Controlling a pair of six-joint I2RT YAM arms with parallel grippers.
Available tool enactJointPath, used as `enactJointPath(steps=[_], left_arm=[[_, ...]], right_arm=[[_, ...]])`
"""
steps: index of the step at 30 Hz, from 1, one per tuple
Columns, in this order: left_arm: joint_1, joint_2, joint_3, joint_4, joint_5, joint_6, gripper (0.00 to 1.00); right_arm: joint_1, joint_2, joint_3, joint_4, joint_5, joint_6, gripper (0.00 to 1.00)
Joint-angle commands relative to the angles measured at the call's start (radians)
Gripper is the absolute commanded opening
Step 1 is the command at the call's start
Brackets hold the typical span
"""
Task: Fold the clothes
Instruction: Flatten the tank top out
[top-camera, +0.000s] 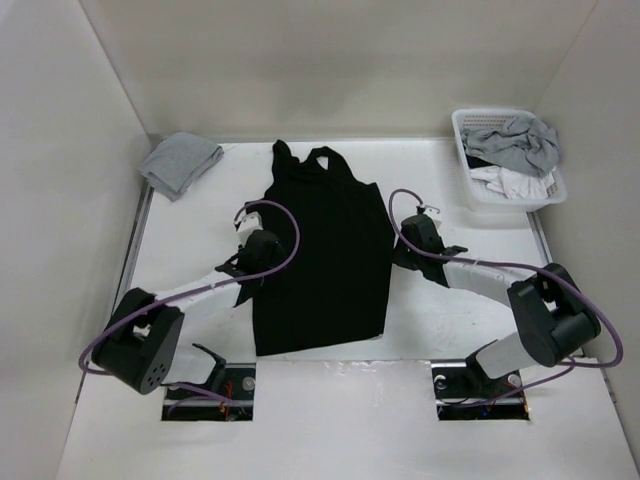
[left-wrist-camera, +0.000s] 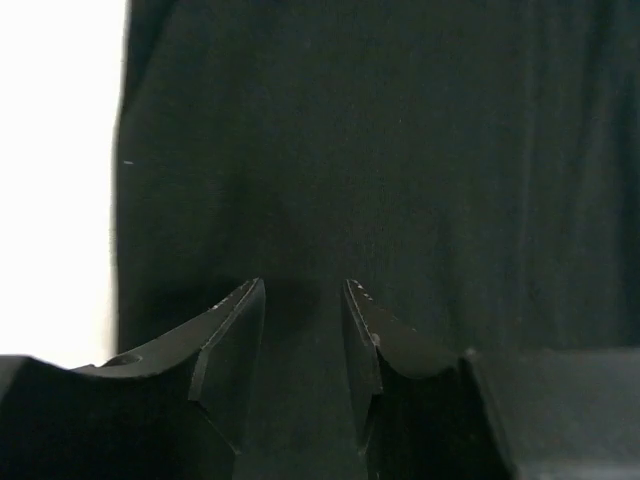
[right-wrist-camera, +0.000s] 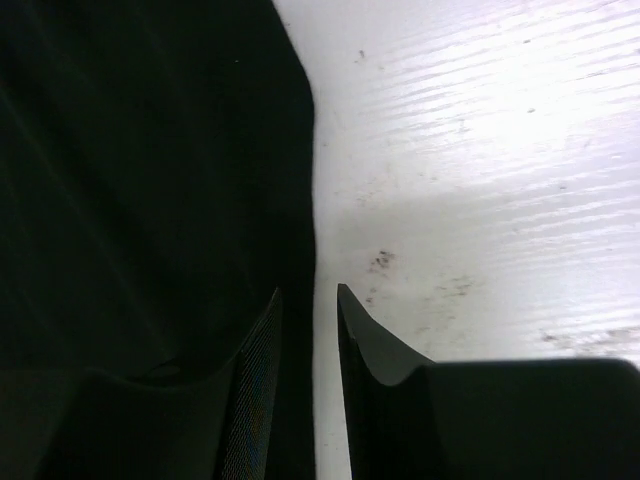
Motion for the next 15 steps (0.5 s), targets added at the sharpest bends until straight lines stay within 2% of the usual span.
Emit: enactJointPath(steps=[1, 7, 9, 10, 13, 15], left_arm=[[0.044, 0.088, -0.012, 0.156, 0.008, -0.046, 0.34], [0.189, 0.156, -0.04, 0.254, 0.104, -0.135, 0.33], [0.216, 0.156, -0.037, 0.284, 0.13, -0.152, 0.33], [0.221, 0.151, -0.034, 0.291, 0.133, -0.156, 0.33], [0.207, 0.117, -0.026, 0.304, 0.127, -0.149, 0.34], [0.194, 0.102, -0.034, 0.311, 0.129, -0.143, 0.34]], right_arm=[[-0.01, 0.048, 0.007, 0.097, -0.063, 0.064, 0.32], [-0.033, 0.097, 0.038, 0.096, -0.08, 0.099, 0.19], [-0.03, 0.105, 0.044, 0.101, -0.092, 0.108, 0.03], [-0.027, 0.097, 0.04, 0.104, -0.086, 0.111, 0.0], [0.008, -0.058, -0.019, 0.057, -0.032, 0.12, 0.0], [0.068, -0.233, -0.027, -0.121, 0.005, 0.142, 0.0]])
